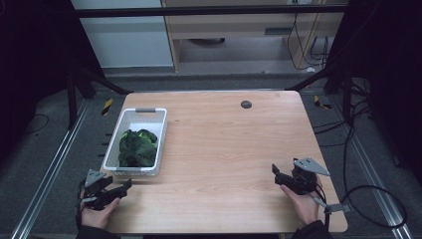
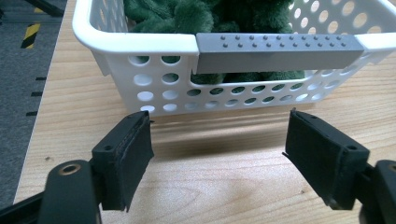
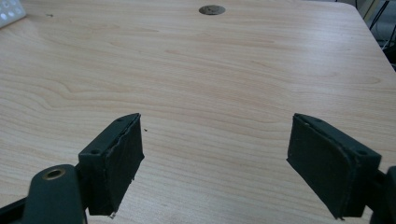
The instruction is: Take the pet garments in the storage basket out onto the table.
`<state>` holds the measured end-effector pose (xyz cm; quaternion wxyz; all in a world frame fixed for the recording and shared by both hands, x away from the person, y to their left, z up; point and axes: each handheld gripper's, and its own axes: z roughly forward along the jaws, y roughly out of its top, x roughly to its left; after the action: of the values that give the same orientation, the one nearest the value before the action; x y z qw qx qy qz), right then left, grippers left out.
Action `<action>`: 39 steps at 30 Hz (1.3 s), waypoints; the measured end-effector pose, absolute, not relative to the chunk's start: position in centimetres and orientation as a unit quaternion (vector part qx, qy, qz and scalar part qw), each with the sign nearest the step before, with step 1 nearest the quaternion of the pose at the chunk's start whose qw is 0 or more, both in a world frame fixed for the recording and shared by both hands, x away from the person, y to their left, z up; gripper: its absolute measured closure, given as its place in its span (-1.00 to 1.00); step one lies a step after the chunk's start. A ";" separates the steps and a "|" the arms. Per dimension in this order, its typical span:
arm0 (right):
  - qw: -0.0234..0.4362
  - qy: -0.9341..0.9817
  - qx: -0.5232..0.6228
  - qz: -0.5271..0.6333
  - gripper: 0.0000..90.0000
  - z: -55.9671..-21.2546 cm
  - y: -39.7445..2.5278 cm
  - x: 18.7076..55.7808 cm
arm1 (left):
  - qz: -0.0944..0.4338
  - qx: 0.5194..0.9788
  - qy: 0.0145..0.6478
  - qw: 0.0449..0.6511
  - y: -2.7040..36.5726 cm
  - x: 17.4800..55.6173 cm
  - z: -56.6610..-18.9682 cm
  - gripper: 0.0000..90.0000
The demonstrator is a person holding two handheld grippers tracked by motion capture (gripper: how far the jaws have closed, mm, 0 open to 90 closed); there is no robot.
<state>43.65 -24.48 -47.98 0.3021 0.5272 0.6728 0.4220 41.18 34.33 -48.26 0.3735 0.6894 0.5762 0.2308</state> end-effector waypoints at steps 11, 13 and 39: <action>0.301 0.675 0.529 0.418 -0.61 -48.0 -24.4 43.7 | 0.227 0.693 0.574 0.372 34.2 40.9 -47.9 -0.58; 0.303 0.677 0.527 0.415 -0.61 -48.0 -24.4 43.7 | 0.227 0.693 0.574 0.372 34.2 40.8 -47.7 -0.59; 0.299 0.677 0.533 0.411 -0.65 -48.0 -24.5 43.9 | 0.217 0.678 0.574 0.405 33.8 40.0 -45.6 -0.61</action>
<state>43.89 -24.52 -47.96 0.2992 0.5326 0.6766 0.4111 40.05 33.83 -45.59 0.4052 0.6776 0.5743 0.2166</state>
